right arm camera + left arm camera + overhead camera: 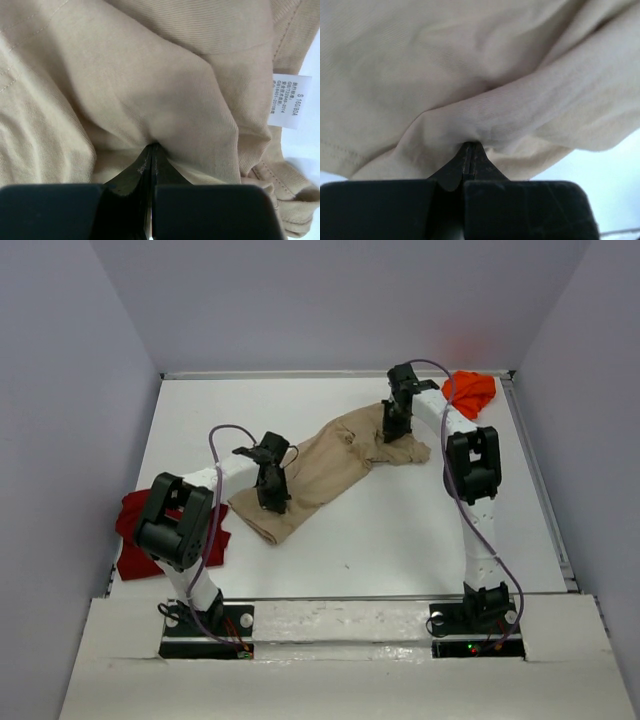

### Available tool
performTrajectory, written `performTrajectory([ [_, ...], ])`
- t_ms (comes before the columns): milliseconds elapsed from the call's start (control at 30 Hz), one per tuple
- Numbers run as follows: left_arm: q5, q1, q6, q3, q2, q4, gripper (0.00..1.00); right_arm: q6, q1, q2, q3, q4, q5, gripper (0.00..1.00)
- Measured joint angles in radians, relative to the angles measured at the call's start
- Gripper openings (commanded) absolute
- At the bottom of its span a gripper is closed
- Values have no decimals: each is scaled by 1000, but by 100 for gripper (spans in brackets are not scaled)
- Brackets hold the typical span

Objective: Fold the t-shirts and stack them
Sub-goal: Rotate the tshirt 90 degrees

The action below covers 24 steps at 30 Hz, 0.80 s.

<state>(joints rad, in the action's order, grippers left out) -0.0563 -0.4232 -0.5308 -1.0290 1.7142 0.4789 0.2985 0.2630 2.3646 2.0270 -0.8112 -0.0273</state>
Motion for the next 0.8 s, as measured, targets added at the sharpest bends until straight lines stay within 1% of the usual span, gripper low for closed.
performTrajectory([
  [233,-94,-141,-62,59,-36,-38,0,-47,0,186,332,-121,-45,0],
  [300,-120,-188,-82,82,-50,-50,0,-61,0,217,387,-133,-55,0],
  [533,-194,-370,-157,173,-114,-68,0,-99,0,253,451,-150,-63,0],
  [800,-227,-527,-241,238,-187,-45,0,-153,-7,327,586,-169,-88,0],
])
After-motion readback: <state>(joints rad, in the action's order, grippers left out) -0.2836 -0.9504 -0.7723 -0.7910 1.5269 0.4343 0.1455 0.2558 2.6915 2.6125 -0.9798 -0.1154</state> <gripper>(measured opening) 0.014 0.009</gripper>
